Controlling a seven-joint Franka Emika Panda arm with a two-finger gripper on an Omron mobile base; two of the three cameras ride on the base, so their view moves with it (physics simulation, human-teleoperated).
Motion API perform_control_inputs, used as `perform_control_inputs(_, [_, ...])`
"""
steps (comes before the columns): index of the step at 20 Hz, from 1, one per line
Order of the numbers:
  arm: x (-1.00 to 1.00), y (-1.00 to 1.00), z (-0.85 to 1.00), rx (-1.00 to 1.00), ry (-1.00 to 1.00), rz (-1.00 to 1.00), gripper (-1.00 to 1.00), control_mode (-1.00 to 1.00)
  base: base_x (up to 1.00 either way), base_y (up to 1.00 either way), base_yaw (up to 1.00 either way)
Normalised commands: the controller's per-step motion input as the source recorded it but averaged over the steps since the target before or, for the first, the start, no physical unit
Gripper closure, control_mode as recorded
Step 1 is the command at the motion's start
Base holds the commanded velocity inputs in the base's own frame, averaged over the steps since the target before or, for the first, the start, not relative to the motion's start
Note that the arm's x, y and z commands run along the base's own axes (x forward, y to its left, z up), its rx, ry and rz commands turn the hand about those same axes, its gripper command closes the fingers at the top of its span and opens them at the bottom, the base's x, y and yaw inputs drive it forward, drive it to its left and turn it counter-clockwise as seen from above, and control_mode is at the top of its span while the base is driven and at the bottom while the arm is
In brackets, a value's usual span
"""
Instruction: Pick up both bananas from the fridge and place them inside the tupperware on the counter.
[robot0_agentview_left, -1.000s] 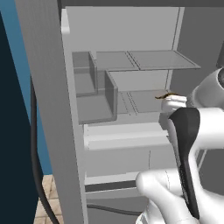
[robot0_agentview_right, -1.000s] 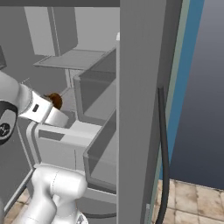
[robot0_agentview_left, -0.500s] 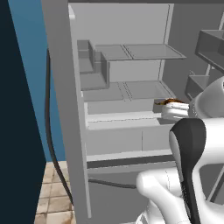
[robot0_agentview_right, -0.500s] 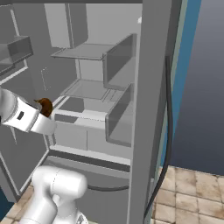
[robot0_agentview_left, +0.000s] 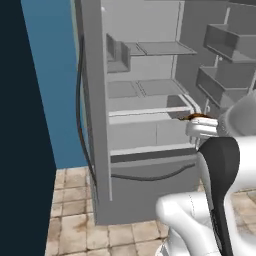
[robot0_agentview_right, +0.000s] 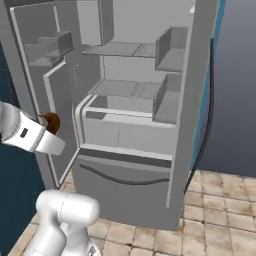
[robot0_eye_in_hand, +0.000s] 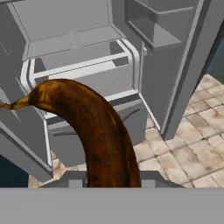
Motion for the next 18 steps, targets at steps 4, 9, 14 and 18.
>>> perform_control_inputs(4, [0.00, 0.00, 0.00, 0.00, 0.00, 0.00, 1.00, 1.00, -0.68, 0.41, -0.77])
perform_control_inputs(9, [0.00, 0.00, 0.00, 0.00, 0.00, 0.00, 1.00, 1.00, -0.47, 0.17, -1.00])
perform_control_inputs(14, [0.00, 0.00, 0.00, 0.00, 0.00, 0.00, 1.00, 1.00, -0.33, 0.01, -1.00])
perform_control_inputs(18, [0.00, 0.00, 0.00, 0.00, 0.00, 0.00, 1.00, 1.00, -0.01, 0.00, -1.00])
